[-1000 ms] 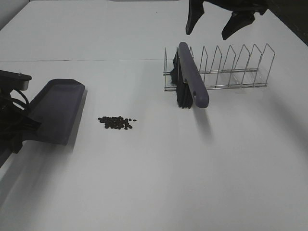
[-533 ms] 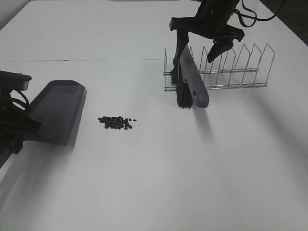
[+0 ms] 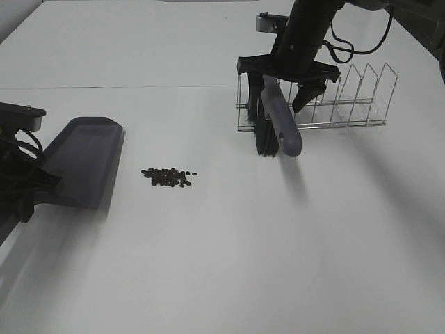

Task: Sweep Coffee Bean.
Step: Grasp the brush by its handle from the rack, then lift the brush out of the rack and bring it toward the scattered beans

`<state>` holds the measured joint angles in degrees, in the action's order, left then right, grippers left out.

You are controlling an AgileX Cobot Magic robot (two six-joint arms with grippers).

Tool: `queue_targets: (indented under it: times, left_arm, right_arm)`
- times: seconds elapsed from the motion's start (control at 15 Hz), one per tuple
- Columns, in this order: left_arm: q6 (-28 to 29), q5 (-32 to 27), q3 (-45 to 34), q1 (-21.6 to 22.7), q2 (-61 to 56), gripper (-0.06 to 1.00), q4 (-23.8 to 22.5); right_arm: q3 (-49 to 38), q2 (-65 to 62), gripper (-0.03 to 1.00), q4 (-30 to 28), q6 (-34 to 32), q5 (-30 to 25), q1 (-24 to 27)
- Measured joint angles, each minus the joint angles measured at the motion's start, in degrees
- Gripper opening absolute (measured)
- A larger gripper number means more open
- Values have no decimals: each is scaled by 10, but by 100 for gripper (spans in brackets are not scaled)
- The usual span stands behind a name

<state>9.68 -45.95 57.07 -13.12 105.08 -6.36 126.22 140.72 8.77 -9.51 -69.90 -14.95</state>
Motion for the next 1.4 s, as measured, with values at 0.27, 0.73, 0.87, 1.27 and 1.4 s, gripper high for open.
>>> queue_targets:
  times: [0.27,0.73,0.87,1.27,1.4]
  left_arm:
    - [0,0,0,0,0,33,6]
    - [0,0,0,0,0,33,6]
    - [0,0,0,0,0,33,6]
    - [0,0,0,0,0,33,6]
    - [0,0,0,0,0,33,6]
  right_arm:
    - [1,6,60,-9,0,3,0]
    - [1,6,29,-13,0,3,0]
    - [1,-7,29,-29,0,1,-1]
    - [1,-118,29,-68,2,-3,-1]
    - [1,-152,29,-88,2,-5,-1]
